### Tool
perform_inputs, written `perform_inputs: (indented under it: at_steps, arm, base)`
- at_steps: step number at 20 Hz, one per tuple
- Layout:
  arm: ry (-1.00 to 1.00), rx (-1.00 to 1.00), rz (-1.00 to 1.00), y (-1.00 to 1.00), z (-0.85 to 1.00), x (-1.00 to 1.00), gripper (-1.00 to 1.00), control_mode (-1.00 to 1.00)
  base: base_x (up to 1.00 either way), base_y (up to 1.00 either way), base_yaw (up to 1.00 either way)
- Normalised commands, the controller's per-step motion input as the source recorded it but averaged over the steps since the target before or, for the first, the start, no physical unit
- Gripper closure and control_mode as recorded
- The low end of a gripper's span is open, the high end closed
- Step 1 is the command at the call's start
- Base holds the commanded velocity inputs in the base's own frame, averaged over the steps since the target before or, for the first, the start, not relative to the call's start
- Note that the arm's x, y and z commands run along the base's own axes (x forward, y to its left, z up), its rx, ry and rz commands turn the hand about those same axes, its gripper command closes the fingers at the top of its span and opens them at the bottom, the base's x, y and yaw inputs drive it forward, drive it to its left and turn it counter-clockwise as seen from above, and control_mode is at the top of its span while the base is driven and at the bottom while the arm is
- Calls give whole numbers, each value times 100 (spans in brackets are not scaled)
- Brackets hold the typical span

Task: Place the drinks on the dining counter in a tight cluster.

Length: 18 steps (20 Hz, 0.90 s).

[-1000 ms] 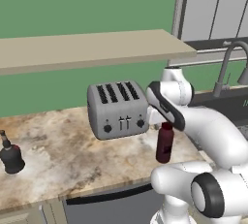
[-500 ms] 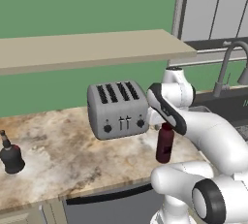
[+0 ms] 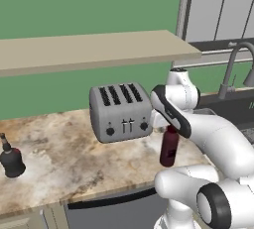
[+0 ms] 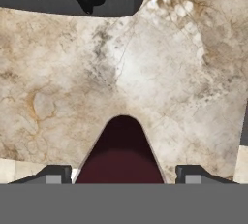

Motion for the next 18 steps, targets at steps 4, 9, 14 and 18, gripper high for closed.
perform_inputs:
  at_steps: [4, 9, 14, 18]
  arm:
    - [0, 0, 0, 0, 0, 0, 100, -100]
    - [0, 0, 0, 0, 0, 0, 100, -100]
    - [-1, 0, 0, 0, 9, -14, 100, -100]
    - [0, 0, 0, 12, 49, -51, 100, -100]
  base:
    - [0, 0, 0]
    - [0, 0, 0]
    - [0, 0, 0]
    - [0, 0, 0]
